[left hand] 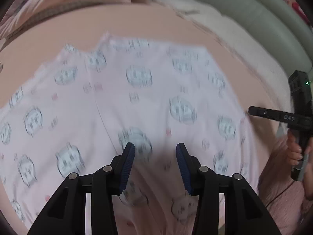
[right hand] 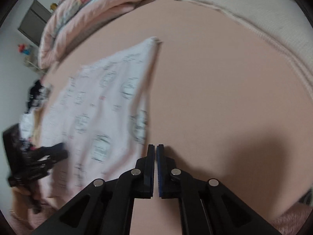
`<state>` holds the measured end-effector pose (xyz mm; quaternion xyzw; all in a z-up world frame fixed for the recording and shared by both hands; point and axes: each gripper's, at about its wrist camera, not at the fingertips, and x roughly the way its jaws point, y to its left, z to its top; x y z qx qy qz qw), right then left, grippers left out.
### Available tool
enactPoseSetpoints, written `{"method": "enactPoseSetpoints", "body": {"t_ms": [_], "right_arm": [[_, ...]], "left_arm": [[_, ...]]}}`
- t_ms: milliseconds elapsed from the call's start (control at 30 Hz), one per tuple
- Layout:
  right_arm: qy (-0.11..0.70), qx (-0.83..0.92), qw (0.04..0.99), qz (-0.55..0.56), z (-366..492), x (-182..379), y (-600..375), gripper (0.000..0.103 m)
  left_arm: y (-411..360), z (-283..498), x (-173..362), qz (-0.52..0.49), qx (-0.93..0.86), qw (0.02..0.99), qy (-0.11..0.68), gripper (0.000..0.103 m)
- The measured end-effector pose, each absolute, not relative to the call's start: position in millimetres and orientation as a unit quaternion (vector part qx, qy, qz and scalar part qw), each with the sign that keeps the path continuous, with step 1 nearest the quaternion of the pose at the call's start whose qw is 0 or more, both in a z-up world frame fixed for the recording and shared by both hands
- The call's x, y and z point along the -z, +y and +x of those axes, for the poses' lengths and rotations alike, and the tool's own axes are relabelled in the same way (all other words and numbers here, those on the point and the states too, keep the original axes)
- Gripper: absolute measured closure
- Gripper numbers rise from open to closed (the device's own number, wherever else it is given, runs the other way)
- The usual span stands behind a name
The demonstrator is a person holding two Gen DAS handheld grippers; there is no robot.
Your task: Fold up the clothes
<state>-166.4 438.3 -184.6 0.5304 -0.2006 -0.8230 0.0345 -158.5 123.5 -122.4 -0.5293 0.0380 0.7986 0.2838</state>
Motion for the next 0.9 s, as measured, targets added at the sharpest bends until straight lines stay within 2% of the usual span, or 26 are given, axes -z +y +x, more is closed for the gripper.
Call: {"method": "enactPoseSetpoints", "body": {"t_ms": [33, 67, 133, 367, 500, 533, 567, 600, 667, 800, 900], "right_arm": [[-0.193, 0.826, 0.04, 0.528, -176.4, 179.5, 435.9, 0.097], [-0.177, 0.83, 0.035, 0.528, -193.8, 176.2, 434.4, 0.086], [-0.175, 0.826, 0.031, 0.535, -226.3, 180.0, 437.6, 0.074], [-0.205, 0.809, 0.031, 0.55, -320.6, 208.4, 461.4, 0.074], [-0.213, 0.819, 0.062, 0.529, -363.3, 214.0, 463.9, 0.075], [-0.213, 0.821, 0.068, 0.525, -367.2, 215.6, 463.0, 0.079], [-0.212, 0.823, 0.071, 0.523, -371.7, 217.5, 460.8, 0.091], [-0.212, 0.823, 0.075, 0.522, -370.6, 217.5, 460.2, 0.093], [-0.205, 0.83, 0.084, 0.511, -368.1, 210.5, 457.1, 0.096], [-0.164, 0.864, 0.087, 0.469, -363.2, 170.3, 452.5, 0.096], [-0.11, 0.864, 0.029, 0.491, -375.2, 187.0, 452.1, 0.096]], "left_arm": [[123.3, -169.1, 120.1, -0.528, -0.803, 0.275, 0.038, 0.062], [123.0, -179.6, 117.7, -0.526, -0.807, 0.267, 0.039, 0.062], [122.7, -201.1, 113.6, -0.523, -0.814, 0.25, 0.038, 0.062], [140.3, -296.8, 119.6, -0.508, -0.836, 0.207, 0.024, 0.062], [165.0, -338.5, 142.0, -0.517, -0.831, 0.197, 0.052, 0.062], [171.3, -346.4, 147.7, -0.52, -0.829, 0.196, 0.062, 0.068], [175.1, -345.4, 146.9, -0.515, -0.831, 0.199, 0.072, 0.082], [178.8, -344.5, 146.1, -0.51, -0.832, 0.201, 0.083, 0.098], [185.0, -342.5, 143.7, -0.498, -0.837, 0.206, 0.101, 0.098], [167.6, -346.8, 142.7, -0.483, -0.854, 0.184, 0.057, 0.098], [169.8, -354.5, 164.0, -0.49, -0.851, 0.178, 0.065, 0.095]]}}
